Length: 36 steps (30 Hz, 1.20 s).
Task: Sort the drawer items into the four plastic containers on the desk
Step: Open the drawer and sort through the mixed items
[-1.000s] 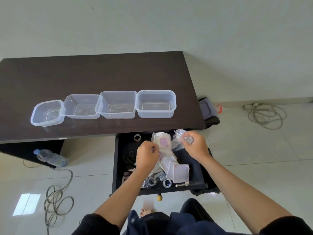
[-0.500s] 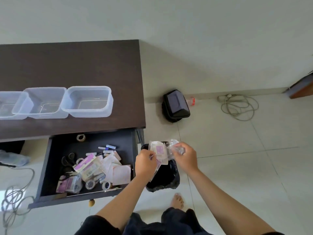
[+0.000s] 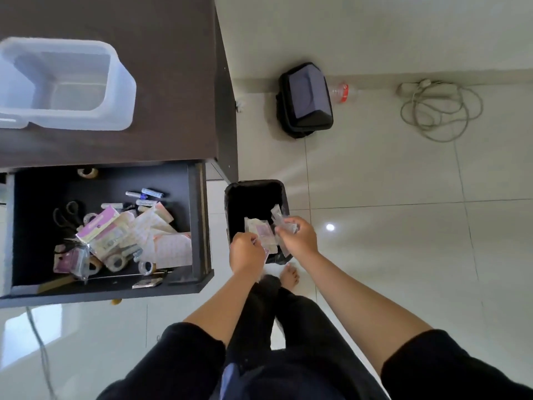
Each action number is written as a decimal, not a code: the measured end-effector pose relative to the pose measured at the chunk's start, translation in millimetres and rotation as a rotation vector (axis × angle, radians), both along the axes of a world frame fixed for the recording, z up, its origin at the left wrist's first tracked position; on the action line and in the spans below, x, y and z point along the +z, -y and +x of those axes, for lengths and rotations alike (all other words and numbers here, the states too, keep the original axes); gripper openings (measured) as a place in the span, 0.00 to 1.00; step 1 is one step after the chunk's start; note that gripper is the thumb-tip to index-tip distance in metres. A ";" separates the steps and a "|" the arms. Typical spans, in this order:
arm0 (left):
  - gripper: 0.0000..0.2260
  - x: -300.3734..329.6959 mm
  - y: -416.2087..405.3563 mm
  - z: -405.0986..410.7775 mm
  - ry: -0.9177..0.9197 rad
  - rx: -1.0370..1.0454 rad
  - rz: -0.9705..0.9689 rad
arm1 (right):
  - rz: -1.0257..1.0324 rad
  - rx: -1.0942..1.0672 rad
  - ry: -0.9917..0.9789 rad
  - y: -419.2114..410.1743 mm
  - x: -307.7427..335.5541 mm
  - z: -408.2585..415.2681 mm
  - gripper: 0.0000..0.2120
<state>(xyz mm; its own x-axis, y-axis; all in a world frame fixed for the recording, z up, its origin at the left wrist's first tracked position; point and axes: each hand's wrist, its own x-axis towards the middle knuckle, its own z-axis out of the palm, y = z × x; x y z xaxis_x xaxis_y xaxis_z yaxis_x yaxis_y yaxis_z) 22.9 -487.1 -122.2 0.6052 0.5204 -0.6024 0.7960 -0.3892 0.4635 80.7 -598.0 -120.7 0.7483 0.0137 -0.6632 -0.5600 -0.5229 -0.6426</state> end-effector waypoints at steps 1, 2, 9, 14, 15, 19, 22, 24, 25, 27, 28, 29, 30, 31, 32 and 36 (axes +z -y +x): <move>0.08 -8.5 0.4 2.9 -0.003 0.007 -0.002 | -0.010 -0.002 -0.014 0.1 -9.4 1.8 0.12; 0.08 -17.6 1.2 6.7 -0.015 0.025 -0.008 | -0.016 -0.001 -0.027 -0.5 -20.3 5.0 0.12; 0.13 -117.5 1.7 20.6 -0.078 0.168 -0.030 | -0.034 0.083 -0.109 -10.6 -127.2 24.6 0.14; 0.13 -173.3 -2.9 21.4 -0.080 0.270 -0.041 | 0.000 0.096 -0.081 -14.2 -187.2 30.4 0.35; 0.15 -181.4 -3.5 20.6 -0.075 0.297 -0.042 | -0.004 0.087 -0.084 -15.4 -194.7 31.0 0.40; 0.17 -204.7 -6.4 16.9 -0.046 0.358 -0.060 | 0.007 0.064 -0.102 -19.1 -217.4 30.6 0.49; 0.22 -208.4 -8.4 13.5 -0.054 0.391 -0.080 | 0.012 0.083 -0.147 -19.7 -216.3 33.5 0.46; 0.22 -201.3 -7.3 11.9 -0.057 0.389 -0.078 | -0.003 0.097 -0.157 -18.0 -207.9 33.3 0.40; 0.22 -195.2 -6.3 11.0 -0.057 0.382 -0.077 | -0.017 0.109 -0.165 -16.2 -201.4 32.2 0.38; 0.21 -178.6 -4.0 8.5 -0.048 0.360 -0.072 | -0.016 0.124 -0.195 -11.7 -186.5 29.1 0.37; 0.21 -167.7 -2.7 7.1 -0.042 0.352 -0.074 | -0.015 0.129 -0.208 -8.9 -177.9 27.3 0.36; 0.21 -157.1 -1.5 5.7 -0.034 0.346 -0.077 | -0.025 0.134 -0.223 -6.6 -167.2 26.1 0.35; 0.21 -144.8 0.0 4.3 -0.028 0.340 -0.082 | -0.038 0.127 -0.240 -4.1 -154.7 24.7 0.34; 0.21 -130.5 1.5 2.8 -0.019 0.331 -0.087 | -0.060 0.115 -0.252 -1.7 -139.6 22.9 0.33; 0.20 -114.9 3.2 1.8 -0.012 0.319 -0.090 | -0.079 0.099 -0.257 0.5 -124.7 20.7 0.32; 0.19 -48.0 7.0 2.5 0.027 0.279 -0.082 | -0.076 0.075 -0.225 6.7 -58.1 11.0 0.29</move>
